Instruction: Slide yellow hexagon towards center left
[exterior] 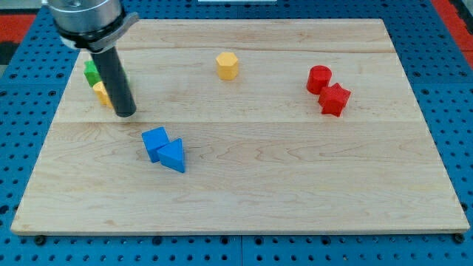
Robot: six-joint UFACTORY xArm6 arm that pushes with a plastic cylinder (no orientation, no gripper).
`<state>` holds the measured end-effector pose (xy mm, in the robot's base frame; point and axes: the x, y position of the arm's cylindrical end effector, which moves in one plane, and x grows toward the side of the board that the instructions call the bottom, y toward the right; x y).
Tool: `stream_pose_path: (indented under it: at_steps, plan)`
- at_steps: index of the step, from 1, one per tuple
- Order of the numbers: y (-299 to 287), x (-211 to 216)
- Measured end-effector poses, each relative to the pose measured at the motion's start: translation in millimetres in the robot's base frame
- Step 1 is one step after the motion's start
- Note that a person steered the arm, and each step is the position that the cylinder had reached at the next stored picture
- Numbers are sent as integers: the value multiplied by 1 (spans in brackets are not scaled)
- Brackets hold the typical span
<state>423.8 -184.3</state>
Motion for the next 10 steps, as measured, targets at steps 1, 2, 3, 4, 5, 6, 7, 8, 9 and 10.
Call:
stream_pose_path:
  at_steps: [1,2,3,4,5,6,7,8,9,10]
  plan:
    - [-7,-40]
    - [24,-45]
    - [134,-54]
    - [191,-88]
    - [221,-119]
    - [218,-150]
    - [209,-113]
    - [177,-97]
    - [210,-150]
    - [186,-141]
